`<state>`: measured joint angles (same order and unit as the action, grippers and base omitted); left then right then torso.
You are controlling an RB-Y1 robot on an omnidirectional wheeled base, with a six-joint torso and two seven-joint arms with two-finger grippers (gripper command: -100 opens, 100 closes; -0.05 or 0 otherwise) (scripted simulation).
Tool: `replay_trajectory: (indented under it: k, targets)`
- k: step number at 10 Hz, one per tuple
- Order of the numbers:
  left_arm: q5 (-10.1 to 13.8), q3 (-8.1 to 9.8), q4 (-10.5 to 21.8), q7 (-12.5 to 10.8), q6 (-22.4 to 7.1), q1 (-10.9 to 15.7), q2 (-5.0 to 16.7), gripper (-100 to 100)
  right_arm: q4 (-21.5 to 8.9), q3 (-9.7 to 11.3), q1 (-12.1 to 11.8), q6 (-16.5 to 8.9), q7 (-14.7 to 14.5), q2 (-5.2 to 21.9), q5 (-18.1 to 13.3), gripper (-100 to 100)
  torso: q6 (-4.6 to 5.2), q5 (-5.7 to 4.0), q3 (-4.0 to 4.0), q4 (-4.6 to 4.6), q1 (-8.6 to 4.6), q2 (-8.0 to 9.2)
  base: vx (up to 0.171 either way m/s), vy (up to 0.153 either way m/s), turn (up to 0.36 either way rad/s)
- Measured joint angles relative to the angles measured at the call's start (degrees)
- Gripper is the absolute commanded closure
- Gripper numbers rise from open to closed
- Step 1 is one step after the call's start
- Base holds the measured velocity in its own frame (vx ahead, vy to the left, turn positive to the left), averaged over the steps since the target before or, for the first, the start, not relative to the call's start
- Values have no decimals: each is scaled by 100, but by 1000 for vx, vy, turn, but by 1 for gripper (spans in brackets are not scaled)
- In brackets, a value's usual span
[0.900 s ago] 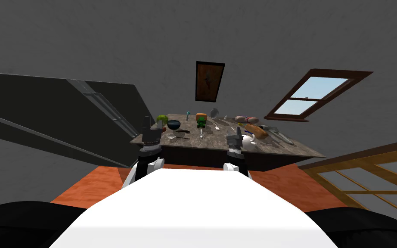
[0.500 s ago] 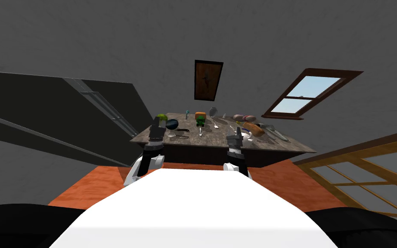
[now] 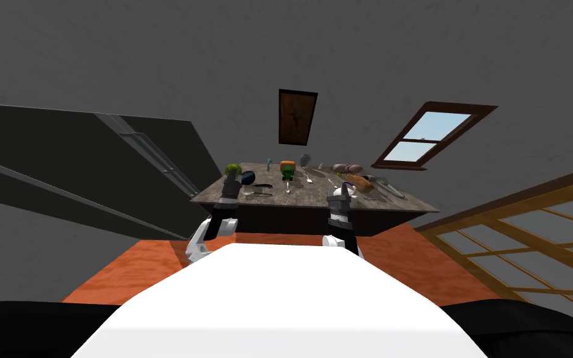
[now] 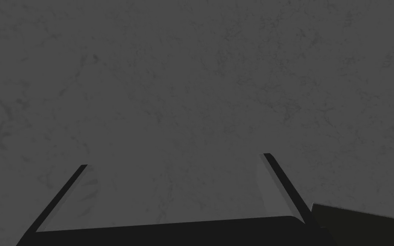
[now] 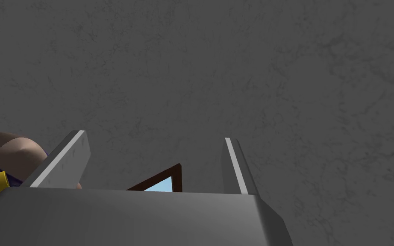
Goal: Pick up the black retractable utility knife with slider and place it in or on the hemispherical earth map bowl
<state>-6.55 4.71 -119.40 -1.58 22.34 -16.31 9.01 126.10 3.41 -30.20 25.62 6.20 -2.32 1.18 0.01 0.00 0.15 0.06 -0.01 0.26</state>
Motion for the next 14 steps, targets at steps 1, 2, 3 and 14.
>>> replay_trajectory:
  k: [1, 2, 3, 14]
  targets:
    - [15, 46, 98, -10, -136, 85, 53, -100, 0, 0, 0, 0, 0, 0, 0, 0, -2, 0, 0, 0, 1, -1, -106, -6, -64]
    - [22, 107, 319, 0, -294, 317, 116, -100, 0, 0, 0, 0, 0, 0, 0, 0, 1, 0, 4, 1, 1, 7, -90, 1, -34]
    - [19, 121, 390, 15, -450, 389, 136, -100, 0, 0, 0, 0, 0, 0, 0, 0, -2, 1, 4, 2, 2, 6, -97, -3, -60]
    - [75, 565, 1709, 94, -2076, 1641, 567, -100, 0, 0, 0, 0, 0, 0, 0, 0, -1, 0, -3, -1, -2, -5, -67, -6, -51]
